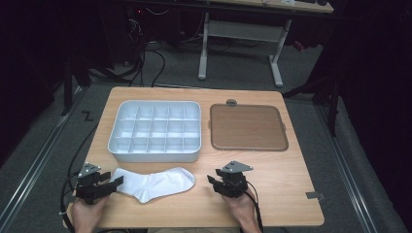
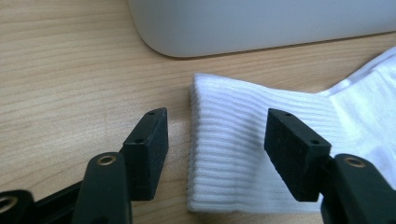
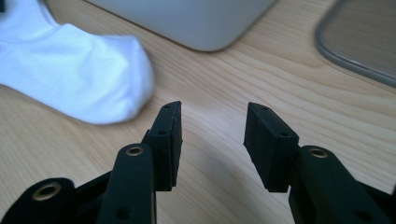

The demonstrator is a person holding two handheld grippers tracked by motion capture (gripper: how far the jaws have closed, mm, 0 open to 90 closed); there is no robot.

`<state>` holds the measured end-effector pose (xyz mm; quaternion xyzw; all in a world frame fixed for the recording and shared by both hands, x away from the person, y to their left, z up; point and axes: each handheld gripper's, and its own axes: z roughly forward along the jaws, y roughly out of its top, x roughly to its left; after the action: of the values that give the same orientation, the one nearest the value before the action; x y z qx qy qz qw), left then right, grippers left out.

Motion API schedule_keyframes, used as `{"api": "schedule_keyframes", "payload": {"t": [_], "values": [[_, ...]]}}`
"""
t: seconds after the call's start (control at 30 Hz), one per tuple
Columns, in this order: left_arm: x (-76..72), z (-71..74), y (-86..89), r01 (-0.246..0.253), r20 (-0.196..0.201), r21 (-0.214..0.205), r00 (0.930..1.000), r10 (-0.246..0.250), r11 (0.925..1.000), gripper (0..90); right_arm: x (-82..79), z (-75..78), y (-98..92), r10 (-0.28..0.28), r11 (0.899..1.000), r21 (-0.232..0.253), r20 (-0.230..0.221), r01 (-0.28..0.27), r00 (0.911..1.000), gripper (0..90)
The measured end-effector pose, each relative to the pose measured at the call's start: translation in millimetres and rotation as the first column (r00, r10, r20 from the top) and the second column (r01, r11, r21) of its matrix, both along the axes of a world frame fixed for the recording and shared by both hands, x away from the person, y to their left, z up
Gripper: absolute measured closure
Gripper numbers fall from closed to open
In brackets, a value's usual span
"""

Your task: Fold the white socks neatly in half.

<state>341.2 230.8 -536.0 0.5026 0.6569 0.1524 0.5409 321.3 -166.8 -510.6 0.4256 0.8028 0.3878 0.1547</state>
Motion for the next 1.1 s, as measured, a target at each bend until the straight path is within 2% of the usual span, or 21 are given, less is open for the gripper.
{"api": "schedule_keyframes", "payload": {"t": [0.13, 0.27, 0.43, 0.57, 0.67, 0.7, 0.77, 0.97, 1.1], "values": [[0.3, -0.9, -2.7, -0.004, 0.003, 0.0, 1.0, 0.004, 1.0, 42.7, 2.7, -2.5, 19.4, 0.046, 0.999, 0.014, -0.011, -0.046, 0.9989, 56.9], [-0.7, -1.8, -7.0, 0.008, 0.012, 0.031, 0.9999, -0.009, 0.9995, 45.2, 4.0, -5.3, 33.7, 0.074, 0.997, 0.019, -0.011, -0.074, 0.9972, 56.7], [-2.7, -2.3, -9.8, 0.017, 0.02, 0.046, 0.9997, -0.018, 0.9988, 51.0, 8.6, -9.8, 49.2, 0.093, 0.996, 0.013, -0.026, -0.093, 0.9953, 58.6], [-3.4, -2.4, -10.2, 0.018, 0.019, 0.054, 0.9996, -0.019, 0.9984, 54.5, 11.2, -13.8, 54.0, 0.104, 0.995, -0.007, -0.036, -0.104, 0.994, 65.0], [-3.5, -1.8, -9.9, 0.024, 0.013, 0.043, 0.9996, -0.024, 0.9988, 64.8, 14.0, -18.1, 56.2, 0.107, 0.994, -0.02, -0.06, -0.108, 0.9925, 77.7], [-3.6, -1.6, -9.4, 0.03, 0.008, 0.036, 0.9995, -0.03, 0.9989, 64.8, 14.0, -18.1, 56.2, 0.107, 0.994, -0.02, -0.06, -0.108, 0.9925, 77.7], [-4.3, -1.3, -9.8, 0.043, 0.004, 0.027, 0.9991, -0.043, 0.9987, 69.9, 12.9, -16.6, 56.1, 0.117, 0.993, -0.03, -0.051, -0.118, 0.9919, 83.4], [-5.5, 1.5, -14.1, 0.074, -0.007, -0.014, 0.9972, -0.075, 0.9971, 77.9, 10.9, -13.2, 52.0, 0.12, 0.992, -0.024, -0.049, -0.121, 0.9916, 85.7], [-8.0, 5.4, -19.5, 0.097, -0.012, -0.025, 0.9952, -0.097, 0.995, 78.5, 8.0, -8.7, 45.2, 0.116, 0.993, -0.011, -0.034, -0.116, 0.9927, 85.9]]}}
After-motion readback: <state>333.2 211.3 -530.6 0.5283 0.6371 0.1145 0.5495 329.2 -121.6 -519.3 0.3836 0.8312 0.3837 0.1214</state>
